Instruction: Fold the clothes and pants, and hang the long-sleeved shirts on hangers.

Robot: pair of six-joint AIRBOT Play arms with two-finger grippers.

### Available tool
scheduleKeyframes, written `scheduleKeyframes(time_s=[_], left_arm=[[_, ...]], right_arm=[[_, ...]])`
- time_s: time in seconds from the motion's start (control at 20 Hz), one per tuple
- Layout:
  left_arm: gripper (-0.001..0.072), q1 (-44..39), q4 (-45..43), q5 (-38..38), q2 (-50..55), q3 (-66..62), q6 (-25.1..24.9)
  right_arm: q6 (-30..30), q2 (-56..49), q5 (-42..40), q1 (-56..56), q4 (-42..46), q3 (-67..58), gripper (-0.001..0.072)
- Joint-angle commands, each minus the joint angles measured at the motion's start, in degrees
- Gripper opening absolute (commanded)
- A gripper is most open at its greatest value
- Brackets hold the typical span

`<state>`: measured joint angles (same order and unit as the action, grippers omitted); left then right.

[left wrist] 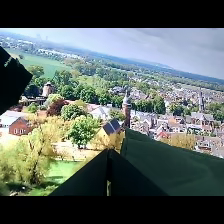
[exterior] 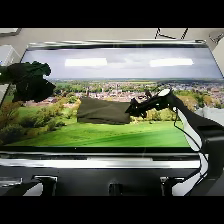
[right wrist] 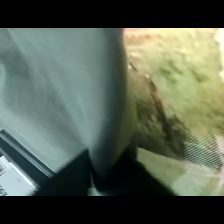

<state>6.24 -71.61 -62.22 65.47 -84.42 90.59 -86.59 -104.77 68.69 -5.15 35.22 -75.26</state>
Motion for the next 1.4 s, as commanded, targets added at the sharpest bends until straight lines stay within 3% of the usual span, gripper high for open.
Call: scheduleKeyframes(time_s=[0.0,0.1,0.2,0.45,0.65,0.95,1.35], left_arm=[[0.0023,-0.81,0.26,0.07,-0.04,-0.02,0.31],[0.0023,-0.96,0.24,0.09,-0.04,-0.02,0.28],[0.0023,-0.96,0.24,0.09,-0.04,-0.02,0.26],[0.0024,-0.96,0.22,0.2,0.0,-0.02,0.24],[0.0023,-0.96,0.24,0.74,0.02,-0.02,0.24],[0.0024,-0.98,0.22,0.74,0.02,-0.02,0.24],[0.0024,-0.98,0.24,0.76,0.02,-0.02,-0.66]], right_arm=[[6.25,-0.24,1.81,-0.04,-6.43,-0.17,0.0039],[9.73,1.81,5.22,2.75,-8.76,-3.04,0.0036],[9.46,5.55,8.61,7.63,-8.46,-8.22,0.0036],[-1.84,16.26,14.62,25.03,2.1,-21.27,0.0037],[-4.94,20.59,18.18,39.71,9.64,-27.47,0.0037],[-13.46,21.27,15.43,59.3,9.29,-29.18,0.0037],[-16.76,24.55,27.39,74.58,7.5,-29.18,0.0037]])
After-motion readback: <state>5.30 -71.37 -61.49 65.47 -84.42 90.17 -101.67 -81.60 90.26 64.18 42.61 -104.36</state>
